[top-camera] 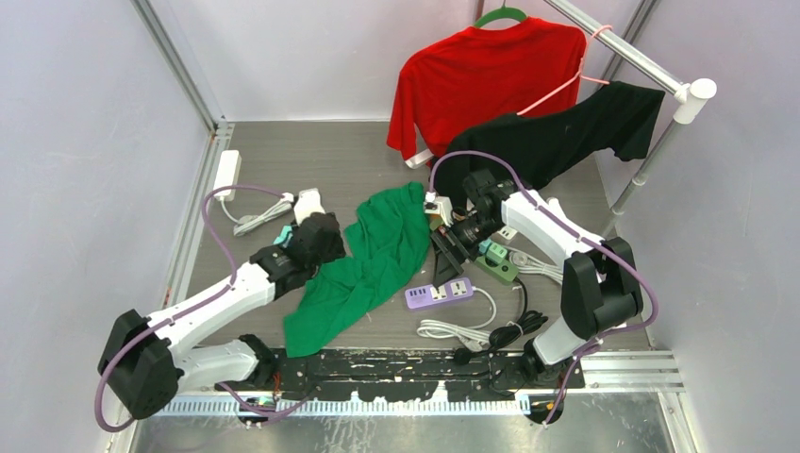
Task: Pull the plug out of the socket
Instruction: Place the plug at the center of the board.
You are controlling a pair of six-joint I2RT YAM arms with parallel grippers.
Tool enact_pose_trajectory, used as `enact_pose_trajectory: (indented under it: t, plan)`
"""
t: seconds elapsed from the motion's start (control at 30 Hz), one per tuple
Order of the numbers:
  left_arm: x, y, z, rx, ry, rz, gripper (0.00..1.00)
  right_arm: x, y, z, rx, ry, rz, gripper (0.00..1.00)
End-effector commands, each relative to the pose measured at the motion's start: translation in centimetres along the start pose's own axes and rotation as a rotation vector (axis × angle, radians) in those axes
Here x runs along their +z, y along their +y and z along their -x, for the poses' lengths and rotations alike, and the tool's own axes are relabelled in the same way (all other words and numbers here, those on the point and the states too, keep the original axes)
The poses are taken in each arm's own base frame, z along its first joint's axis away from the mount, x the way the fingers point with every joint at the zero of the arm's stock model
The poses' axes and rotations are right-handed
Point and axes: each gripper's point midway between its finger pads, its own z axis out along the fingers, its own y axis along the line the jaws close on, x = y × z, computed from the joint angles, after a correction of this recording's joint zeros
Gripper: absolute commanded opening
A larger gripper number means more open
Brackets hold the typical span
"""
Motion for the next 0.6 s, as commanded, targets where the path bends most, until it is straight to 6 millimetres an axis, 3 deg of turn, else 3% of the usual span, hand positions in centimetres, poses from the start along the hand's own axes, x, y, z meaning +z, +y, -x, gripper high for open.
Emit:
enact_pose_trajectory:
  t: [0.0,0.37,0.57]
  plan:
    - [0.9,1.0,1.5,-0.102,0.013,-0.026,0.00,-0.6,0.4,0.6,-0.022,-0.032,-0.013,1.00]
    - [5.8,8.7,3.8,-0.372,0.077,0.169,0.00,-0.4,0.1,0.4,-0.016,-0.023,-0.017,1.00]
    - [8.4,12.0,3.4,-0.437,0.137,0.277,0.00,-0.3,0.1,0.4,-0.016,-0.022,-0.017,0.99]
